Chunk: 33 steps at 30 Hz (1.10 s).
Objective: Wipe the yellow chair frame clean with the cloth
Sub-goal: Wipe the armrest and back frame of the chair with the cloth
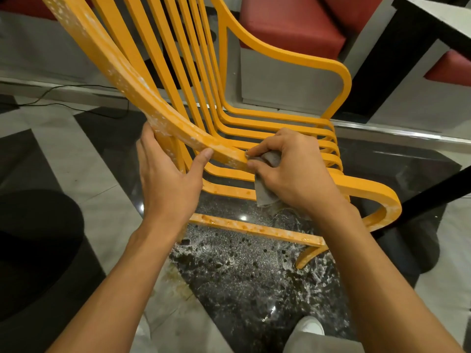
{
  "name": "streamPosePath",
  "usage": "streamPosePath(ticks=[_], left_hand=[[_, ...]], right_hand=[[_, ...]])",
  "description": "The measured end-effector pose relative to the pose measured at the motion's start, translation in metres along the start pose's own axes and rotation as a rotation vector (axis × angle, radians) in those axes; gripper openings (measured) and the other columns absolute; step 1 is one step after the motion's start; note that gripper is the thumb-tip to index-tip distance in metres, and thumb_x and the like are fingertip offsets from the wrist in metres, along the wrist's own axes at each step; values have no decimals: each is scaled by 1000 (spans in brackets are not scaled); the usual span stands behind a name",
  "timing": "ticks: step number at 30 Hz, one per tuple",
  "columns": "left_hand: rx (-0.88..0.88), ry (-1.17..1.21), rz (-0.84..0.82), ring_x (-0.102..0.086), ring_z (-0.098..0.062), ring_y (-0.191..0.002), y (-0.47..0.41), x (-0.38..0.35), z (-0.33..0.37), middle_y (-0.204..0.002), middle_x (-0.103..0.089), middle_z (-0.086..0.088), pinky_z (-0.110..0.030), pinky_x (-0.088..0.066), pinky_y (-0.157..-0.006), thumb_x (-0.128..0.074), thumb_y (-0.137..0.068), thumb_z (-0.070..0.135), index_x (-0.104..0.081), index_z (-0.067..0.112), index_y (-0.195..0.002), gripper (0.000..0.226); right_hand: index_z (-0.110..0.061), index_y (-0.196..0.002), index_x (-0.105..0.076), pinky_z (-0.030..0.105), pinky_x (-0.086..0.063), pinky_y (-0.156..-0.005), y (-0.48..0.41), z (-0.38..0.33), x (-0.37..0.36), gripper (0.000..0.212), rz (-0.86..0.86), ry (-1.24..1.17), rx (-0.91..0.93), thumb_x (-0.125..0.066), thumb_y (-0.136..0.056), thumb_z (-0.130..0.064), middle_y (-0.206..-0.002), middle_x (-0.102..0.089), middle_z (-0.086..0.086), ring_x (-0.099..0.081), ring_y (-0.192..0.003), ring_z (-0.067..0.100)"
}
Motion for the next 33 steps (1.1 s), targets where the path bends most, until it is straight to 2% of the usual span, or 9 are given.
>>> streamPosePath(ticks=[6,10,16,20,23,25,29,31,33], left_hand=[[4,-11,1,-42,-14,-145,-2,1,-3,-154,-44,1,-45,-40,-122,-84,-85,49,-28,19,-163,100],[8,-16,-8,-42,-16,-146,-4,1,-3,-154,-44,1,-49,-40,-121,-84,-85,50,-29,20,-163,100],[14,-24,-7,-41,-15,-146,-2,1,-1,-155,-43,1,-45,-40,-121,-84,-86,48,-28,20,-163,99],[4,-21,-9,-42,-14,-145,-3,2,-4,-154,-45,2,-39,-40,-119,-83,-86,50,-30,21,-162,98],[-4,-17,-4,-42,-13,-144,-3,1,-5,-154,-45,1,-39,-41,-119,-84,-86,49,-31,21,-162,97],[-4,-15,4,-42,-15,-145,-2,1,-4,-154,-45,0,-42,-41,-120,-84,-85,48,-31,20,-162,98],[-15,-12,-5,-44,-15,-144,-5,3,-6,-153,-46,1,-45,-43,-119,-83,-85,50,-32,21,-162,96],[-21,-10,-14,-45,-14,-142,-6,5,-9,-151,-48,3,-45,-44,-119,-83,-86,50,-34,23,-161,93],[-25,-8,-16,-48,-14,-140,-7,6,-11,-149,-49,4,-44,-45,-117,-82,-87,51,-36,24,-159,89]], right_hand=[[-27,-99,-83,33,-55,-81,0,-3,-7,11,42,-53,5,-82,-89,-24,-101,-64,-5,-61,-97,15],[-27,-97,-84,30,-52,-78,0,2,-1,10,-26,-64,-2,-82,-89,-21,-99,-63,-7,-59,-97,14],[-25,-98,-84,37,-56,-80,-1,-7,-8,9,56,-42,25,-80,-91,-21,-100,-65,-5,-61,-94,15],[-29,-97,-84,29,-54,-80,-4,-3,0,9,-30,-48,-35,-79,-92,-23,-102,-67,-7,-61,-97,12],[-26,-96,-84,25,-50,-78,-7,-6,-4,8,38,-16,-59,-78,-92,-22,-98,-68,-6,-62,-93,12],[-25,-97,-84,23,-48,-76,-7,-15,-12,8,65,-13,-11,-79,-92,-22,-97,-65,-6,-60,-92,12],[-28,-98,-84,19,-48,-77,-12,-13,-4,9,-63,-57,-20,-79,-92,-23,-101,-68,-7,-61,-96,10],[-27,-96,-84,19,-51,-78,-12,-10,-1,8,-35,-44,-47,-79,-92,-22,-102,-70,-7,-62,-96,9],[-25,-96,-83,12,-45,-75,-11,-14,-7,8,38,-22,-28,-79,-92,-21,-99,-68,-7,-60,-92,9]])
Point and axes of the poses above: each hand's wrist, its own y-axis away from the middle knuckle, its own x-axis out of the back of the hand, z = x × y, the point moved 2 cm from there along -y, towards the middle knuckle
